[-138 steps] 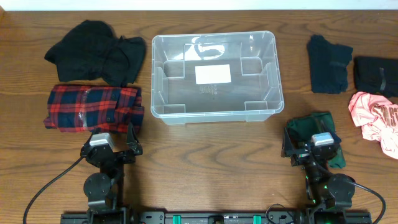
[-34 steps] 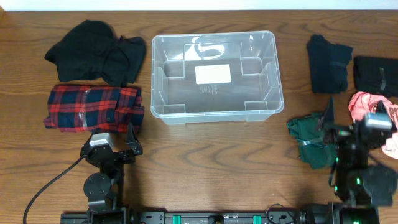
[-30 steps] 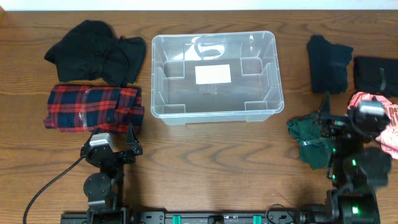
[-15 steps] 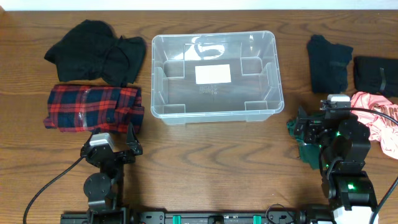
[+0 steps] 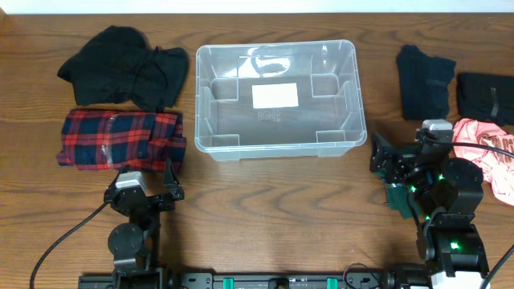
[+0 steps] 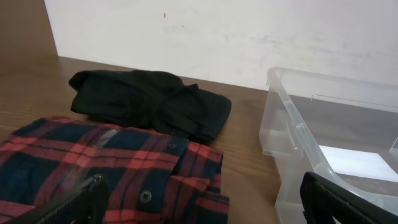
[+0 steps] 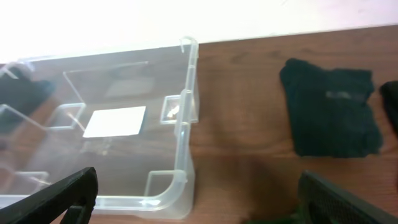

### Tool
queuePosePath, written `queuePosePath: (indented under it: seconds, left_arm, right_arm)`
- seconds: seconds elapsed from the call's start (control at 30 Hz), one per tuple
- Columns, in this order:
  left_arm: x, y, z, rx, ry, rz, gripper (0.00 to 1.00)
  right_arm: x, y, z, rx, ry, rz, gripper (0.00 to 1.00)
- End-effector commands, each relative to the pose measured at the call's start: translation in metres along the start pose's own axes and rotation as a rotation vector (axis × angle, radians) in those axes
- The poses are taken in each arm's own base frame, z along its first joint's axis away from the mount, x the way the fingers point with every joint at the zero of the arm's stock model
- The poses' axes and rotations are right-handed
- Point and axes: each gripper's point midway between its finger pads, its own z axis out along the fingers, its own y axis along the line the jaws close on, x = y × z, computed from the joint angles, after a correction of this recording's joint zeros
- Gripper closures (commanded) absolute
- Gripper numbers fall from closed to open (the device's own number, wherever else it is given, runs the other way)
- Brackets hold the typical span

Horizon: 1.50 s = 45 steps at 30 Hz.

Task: Pack container
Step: 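Move the right gripper down onto the taped green folded garment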

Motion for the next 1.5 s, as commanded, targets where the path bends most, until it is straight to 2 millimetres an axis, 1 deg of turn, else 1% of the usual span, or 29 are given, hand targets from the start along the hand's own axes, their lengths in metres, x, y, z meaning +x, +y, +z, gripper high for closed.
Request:
queuePosePath:
  seconds: [0.0, 0.07, 0.13, 0.2, 0.23, 0.27, 0.33, 0.4, 0.47, 0.53, 0.63, 0.7, 0.77, 0.83, 0.97, 1.07, 1.17, 1.33, 1.47]
  left_arm:
    - [0.015, 0.005, 0.001, -0.02, 0.043, 0.006, 0.02]
    - [0.015, 0.005, 0.001, -0.02, 0.043, 0.006, 0.02]
    - [0.015, 0.005, 0.001, -0.02, 0.043, 0.006, 0.02]
    - [0.015, 0.005, 0.001, -0.02, 0.043, 0.006, 0.02]
    - [0.015, 0.005, 0.001, -0.02, 0.043, 0.006, 0.02]
    - [0.015, 0.005, 0.001, -0.02, 0.043, 0.006, 0.02]
    - [0.015, 0.005, 0.001, -0.02, 0.043, 0.006, 0.02]
    - [0.015, 0.005, 0.001, -0.02, 0.043, 0.006, 0.02]
    - [0.015, 0.005, 0.001, -0.02, 0.043, 0.006, 0.02]
    - [0.015, 0.005, 0.001, -0.02, 0.043, 0.006, 0.02]
    - [0.015, 0.005, 0.001, -0.02, 0.043, 0.006, 0.02]
    - [0.015, 0.005, 0.001, -0.02, 0.044, 0.006, 0.02]
    - [0.015, 0.005, 0.001, -0.02, 0.044, 0.006, 0.02]
    - [0.015, 0.005, 0.001, -0.02, 0.044, 0.006, 0.02]
    - [0.015, 0.005, 0.001, -0.02, 0.044, 0.006, 0.02]
    - [0.015, 0.005, 0.001, -0.02, 0.044, 0.006, 0.02]
    - [0.015, 0.005, 0.001, -0.02, 0.044, 0.006, 0.02]
    - [0.015, 0.005, 0.001, -0.02, 0.044, 0.006, 0.02]
    - [0.015, 0.005, 0.001, -0.02, 0.044, 0.006, 0.02]
  right_arm:
    - [-0.023, 0.005, -0.007, -0.006, -0.016, 0.065, 0.01]
    - [-0.03, -0.006, -0.012, 0.078, 0.004, 0.127, 0.01]
    - [-0.037, -0.027, -0.022, 0.224, 0.024, 0.214, 0.06]
    - [-0.043, -0.049, -0.036, 0.383, 0.05, 0.281, 0.13]
    - [-0.046, -0.056, -0.041, 0.438, 0.066, 0.296, 0.14]
    - [-0.047, -0.06, -0.044, 0.464, 0.078, 0.297, 0.13]
    - [-0.048, -0.067, -0.044, 0.493, 0.12, 0.313, 0.08]
    - [-0.042, -0.071, -0.038, 0.494, 0.17, 0.338, 0.05]
    - [-0.028, -0.077, -0.03, 0.492, 0.243, 0.373, 0.01]
    - [-0.011, -0.086, -0.027, 0.519, 0.313, 0.426, 0.01]
    - [0.016, -0.102, -0.029, 0.603, 0.412, 0.539, 0.01]
    - [0.03, -0.111, -0.033, 0.661, 0.454, 0.629, 0.01]
    - [0.043, -0.115, -0.04, 0.713, 0.495, 0.707, 0.01]
    - [0.052, -0.119, -0.047, 0.756, 0.532, 0.729, 0.01]
    - [0.064, -0.122, -0.062, 0.824, 0.586, 0.723, 0.01]
    - [0.075, -0.123, -0.078, 0.909, 0.621, 0.766, 0.01]
    - [0.079, -0.128, -0.087, 0.983, 0.618, 0.779, 0.01]
    - [0.082, -0.13, -0.082, 0.977, 0.606, 0.79, 0.01]
    - [0.087, -0.128, -0.079, 0.961, 0.617, 0.802, 0.01]
